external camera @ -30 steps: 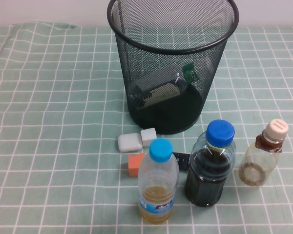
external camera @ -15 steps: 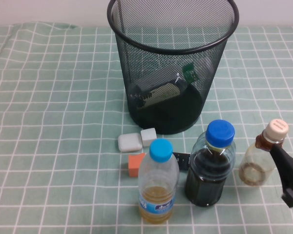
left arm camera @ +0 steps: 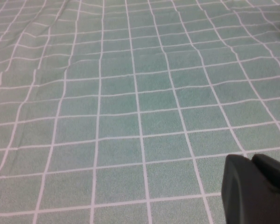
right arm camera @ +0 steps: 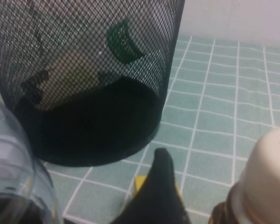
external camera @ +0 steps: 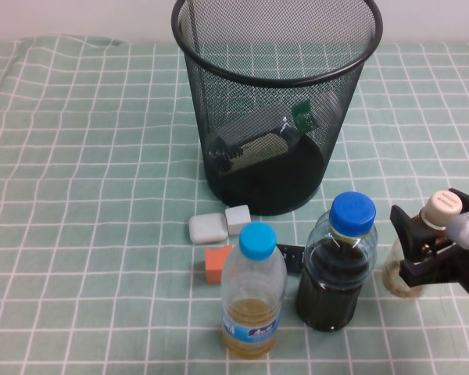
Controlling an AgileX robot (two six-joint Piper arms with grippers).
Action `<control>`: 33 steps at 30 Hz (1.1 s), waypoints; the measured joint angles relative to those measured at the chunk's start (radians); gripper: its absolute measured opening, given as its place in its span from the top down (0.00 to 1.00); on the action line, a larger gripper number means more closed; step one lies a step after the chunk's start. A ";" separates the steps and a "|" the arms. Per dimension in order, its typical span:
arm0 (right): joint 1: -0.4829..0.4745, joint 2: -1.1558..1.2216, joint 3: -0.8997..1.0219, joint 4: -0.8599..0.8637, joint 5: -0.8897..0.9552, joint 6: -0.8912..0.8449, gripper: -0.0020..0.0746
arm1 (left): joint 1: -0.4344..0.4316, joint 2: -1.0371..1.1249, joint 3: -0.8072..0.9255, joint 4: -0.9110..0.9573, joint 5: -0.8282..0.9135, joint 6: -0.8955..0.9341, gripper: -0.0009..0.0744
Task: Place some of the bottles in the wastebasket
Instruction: Pick up a bottle from the table with right arm, then place the bottle in the trash can
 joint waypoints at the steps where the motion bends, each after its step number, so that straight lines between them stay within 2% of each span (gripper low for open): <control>1: 0.000 0.008 -0.004 0.000 0.000 0.000 0.31 | 0.000 0.000 0.000 0.000 0.000 0.000 0.99; 3: 0.000 0.010 -0.011 0.000 -0.005 0.004 0.46 | 0.000 0.000 0.000 0.000 0.000 0.000 0.99; 7: 0.000 -0.053 -0.033 0.000 0.045 0.004 0.91 | 0.000 0.000 0.000 0.000 0.000 0.000 0.99; 8: 0.000 -0.074 -0.044 0.002 0.085 0.004 0.98 | 0.000 0.000 0.000 0.000 0.000 0.000 0.99; 11: -0.006 -0.163 -0.127 0.015 0.343 -0.039 0.98 | 0.000 0.000 0.000 0.000 0.000 0.000 0.99; 14: -0.053 -0.236 -0.252 0.035 0.668 -0.066 0.98 | 0.000 0.000 0.000 0.000 0.000 0.000 0.99; 18: -0.174 -0.271 -0.460 0.091 1.111 -0.053 0.98 | 0.000 0.000 0.000 0.000 0.000 0.000 0.99; 21: -0.269 -0.257 -0.622 0.092 1.383 0.035 0.98 | 0.000 0.000 0.000 0.000 0.000 0.000 0.99; 23: -0.311 -0.235 -0.738 0.075 1.474 0.064 0.98 | 0.000 0.000 0.000 0.000 0.000 0.000 0.99; 26: -0.314 -0.187 -0.934 0.075 1.534 0.055 0.98 | 0.000 0.000 0.000 0.000 0.000 0.000 0.99; 33: -0.246 0.046 -1.515 0.059 1.716 0.053 0.98 | 0.000 0.000 0.000 0.000 0.000 0.000 0.99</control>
